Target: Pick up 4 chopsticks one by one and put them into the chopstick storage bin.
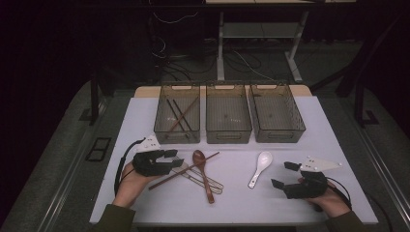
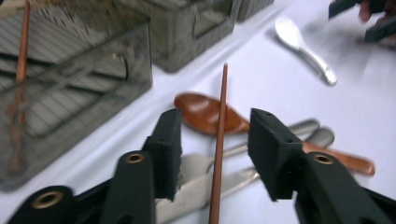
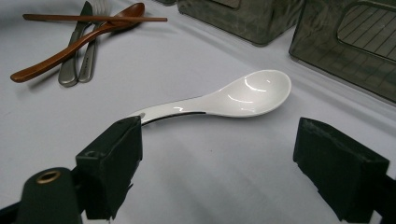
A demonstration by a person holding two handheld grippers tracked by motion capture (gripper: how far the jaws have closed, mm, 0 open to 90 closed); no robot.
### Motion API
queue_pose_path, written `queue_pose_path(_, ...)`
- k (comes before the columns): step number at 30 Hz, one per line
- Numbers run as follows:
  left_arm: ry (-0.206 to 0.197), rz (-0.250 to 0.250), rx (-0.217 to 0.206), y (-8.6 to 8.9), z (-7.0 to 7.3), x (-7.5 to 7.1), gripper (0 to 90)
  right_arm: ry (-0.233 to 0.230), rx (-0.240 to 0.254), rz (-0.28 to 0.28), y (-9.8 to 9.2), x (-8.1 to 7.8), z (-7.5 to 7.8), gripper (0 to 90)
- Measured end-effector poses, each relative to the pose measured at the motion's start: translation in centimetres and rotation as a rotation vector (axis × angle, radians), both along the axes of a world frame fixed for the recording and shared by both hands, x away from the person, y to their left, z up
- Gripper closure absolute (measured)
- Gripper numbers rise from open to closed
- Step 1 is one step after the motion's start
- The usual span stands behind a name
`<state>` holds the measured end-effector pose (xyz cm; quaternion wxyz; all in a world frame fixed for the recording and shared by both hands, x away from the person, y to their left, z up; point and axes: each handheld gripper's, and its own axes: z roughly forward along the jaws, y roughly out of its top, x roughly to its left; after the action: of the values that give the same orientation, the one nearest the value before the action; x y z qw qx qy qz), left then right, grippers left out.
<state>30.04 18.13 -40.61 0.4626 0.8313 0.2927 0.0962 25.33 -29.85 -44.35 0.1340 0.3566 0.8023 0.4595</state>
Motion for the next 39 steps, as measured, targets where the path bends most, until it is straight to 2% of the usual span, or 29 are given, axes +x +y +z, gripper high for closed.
queue_pose_path(6,0.016,-0.013,0.030,-0.1,-1.1,0.0,68.8,-0.001,-0.003,0.004,0.0,0.0,0.0,15.3)
queue_pose_path(12,0.044,-0.028,0.042,-0.2,-2.0,0.3,74.6,0.000,-0.006,0.007,0.0,0.0,-0.1,15.3)
queue_pose_path(17,0.042,-0.037,0.059,-0.5,-2.5,0.4,76.0,0.002,-0.008,0.008,0.1,0.0,-0.1,15.3)
queue_pose_path(27,0.070,-0.075,0.112,-1.1,-3.5,0.7,77.9,0.004,-0.010,0.008,0.2,0.0,-0.1,15.3)
queue_pose_path(39,0.084,-0.094,0.128,-1.5,-3.9,0.8,79.0,0.004,-0.011,0.008,0.2,0.0,-0.1,15.3)
